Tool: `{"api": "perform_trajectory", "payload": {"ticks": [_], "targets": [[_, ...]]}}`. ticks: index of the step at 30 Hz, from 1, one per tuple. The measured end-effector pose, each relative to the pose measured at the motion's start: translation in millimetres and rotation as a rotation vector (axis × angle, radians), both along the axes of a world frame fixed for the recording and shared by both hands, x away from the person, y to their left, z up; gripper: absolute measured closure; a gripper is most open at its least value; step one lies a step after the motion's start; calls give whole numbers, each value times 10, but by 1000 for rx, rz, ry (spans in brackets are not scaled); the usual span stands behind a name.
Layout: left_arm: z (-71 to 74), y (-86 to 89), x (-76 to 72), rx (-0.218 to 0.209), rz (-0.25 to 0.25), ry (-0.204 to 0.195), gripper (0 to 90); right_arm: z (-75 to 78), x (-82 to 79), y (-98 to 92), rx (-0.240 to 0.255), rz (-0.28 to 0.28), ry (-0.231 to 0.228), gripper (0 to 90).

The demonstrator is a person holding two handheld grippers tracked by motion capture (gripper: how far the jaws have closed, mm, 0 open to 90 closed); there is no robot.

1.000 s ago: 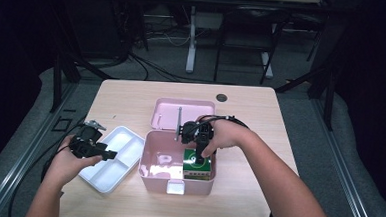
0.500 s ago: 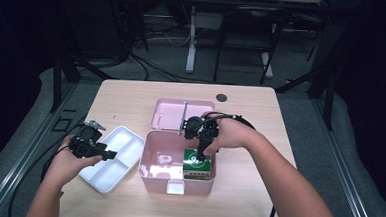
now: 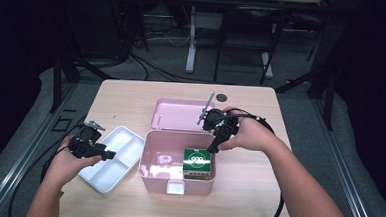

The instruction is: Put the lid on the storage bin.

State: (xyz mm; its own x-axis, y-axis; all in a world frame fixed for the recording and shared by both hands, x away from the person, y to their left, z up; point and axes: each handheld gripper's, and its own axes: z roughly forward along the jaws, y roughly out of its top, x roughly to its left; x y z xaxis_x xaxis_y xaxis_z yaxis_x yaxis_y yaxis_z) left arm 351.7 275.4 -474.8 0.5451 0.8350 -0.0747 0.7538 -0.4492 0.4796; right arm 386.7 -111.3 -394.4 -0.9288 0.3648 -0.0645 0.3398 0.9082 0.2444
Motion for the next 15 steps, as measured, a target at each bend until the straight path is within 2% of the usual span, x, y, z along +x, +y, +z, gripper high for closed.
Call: {"api": "perform_trajectory", "payload": {"ticks": [4, 7, 10, 11, 15], "targets": [[-3, 25, 7, 5, 8, -3, 501, -9, 7, -138, 53, -74, 0, 407], [-2, 42, 9, 4, 20, -4, 501, -42, 19, -247, 72, -121, -14, 410], [-12, 55, 9, 1, 25, -1, 501, -79, 26, -365, 113, -172, -38, 423], [-18, 59, 11, 0, 26, -2, 502, -82, 26, -406, 121, -182, -31, 430], [-28, 64, 14, 7, 21, -4, 508, -146, 1, -534, 187, -226, -49, 434]]}}
